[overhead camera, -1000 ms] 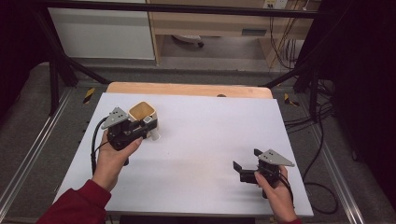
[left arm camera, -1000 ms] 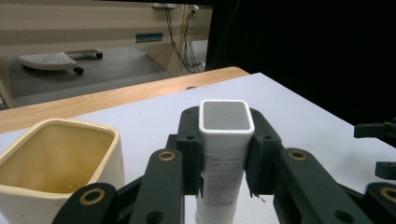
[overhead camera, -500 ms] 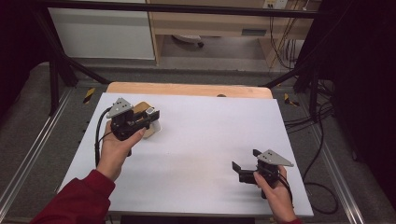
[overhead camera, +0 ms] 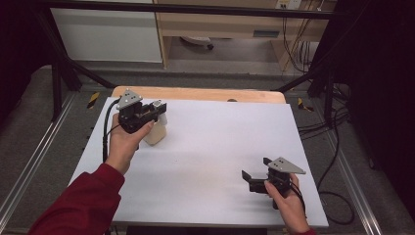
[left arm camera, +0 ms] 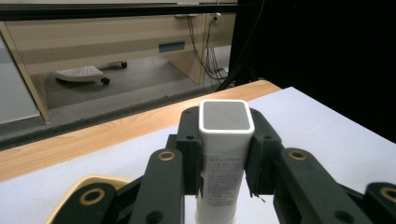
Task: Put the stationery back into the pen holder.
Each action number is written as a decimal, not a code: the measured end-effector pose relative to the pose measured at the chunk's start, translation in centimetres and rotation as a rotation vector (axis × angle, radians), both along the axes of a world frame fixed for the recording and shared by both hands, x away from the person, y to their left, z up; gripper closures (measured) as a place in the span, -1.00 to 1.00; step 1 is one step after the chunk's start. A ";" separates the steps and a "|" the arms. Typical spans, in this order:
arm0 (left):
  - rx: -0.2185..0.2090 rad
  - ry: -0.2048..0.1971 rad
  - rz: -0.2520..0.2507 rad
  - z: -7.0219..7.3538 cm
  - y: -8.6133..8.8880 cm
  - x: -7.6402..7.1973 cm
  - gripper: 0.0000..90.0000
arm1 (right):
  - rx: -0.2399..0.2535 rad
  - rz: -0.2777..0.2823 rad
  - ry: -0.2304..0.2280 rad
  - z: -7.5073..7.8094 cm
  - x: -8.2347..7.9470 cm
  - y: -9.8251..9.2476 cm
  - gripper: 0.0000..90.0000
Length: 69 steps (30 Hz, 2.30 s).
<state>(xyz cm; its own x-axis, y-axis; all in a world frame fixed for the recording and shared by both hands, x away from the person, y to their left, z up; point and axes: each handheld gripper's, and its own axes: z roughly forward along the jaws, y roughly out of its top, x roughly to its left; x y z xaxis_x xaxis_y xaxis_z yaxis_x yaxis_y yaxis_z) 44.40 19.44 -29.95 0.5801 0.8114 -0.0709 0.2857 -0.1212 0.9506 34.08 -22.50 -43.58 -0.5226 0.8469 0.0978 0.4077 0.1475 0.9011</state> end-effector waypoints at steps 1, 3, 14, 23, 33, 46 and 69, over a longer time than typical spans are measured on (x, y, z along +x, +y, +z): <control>0.002 -0.001 0.000 0.1 0.0 0.1 0.58 | -0.001 -0.004 -0.003 0.0 0.0 0.0 -0.93; 0.002 -0.001 0.002 0.2 0.0 0.2 0.58 | 0.003 -0.009 -0.004 0.1 0.0 -0.1 -0.93; 0.011 -0.010 0.021 2.1 0.4 1.2 0.58 | 0.015 -0.008 0.004 0.0 0.2 0.0 -0.93; -0.015 -0.013 0.049 2.7 1.1 2.5 0.58 | 0.021 -0.001 0.009 0.0 0.2 -0.1 -0.93; -0.037 -0.016 0.093 2.4 2.9 3.3 0.58 | 0.018 0.007 0.007 0.1 0.1 0.2 -0.93; -0.028 0.012 0.130 0.5 4.8 4.3 0.58 | 0.007 0.007 0.009 0.1 -0.1 0.3 -0.93; 0.053 0.111 0.153 -3.1 4.3 4.8 0.58 | 0.006 0.004 0.011 0.1 -0.2 0.1 -0.93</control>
<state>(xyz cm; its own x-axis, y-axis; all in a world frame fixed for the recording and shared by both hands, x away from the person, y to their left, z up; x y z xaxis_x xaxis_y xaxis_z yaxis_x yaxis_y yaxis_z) 49.19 23.77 -33.00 0.4409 0.8937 -0.0827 0.4076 -0.1173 0.9056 33.87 -22.36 -43.46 -0.5246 0.8444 0.1085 0.4173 0.1439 0.8973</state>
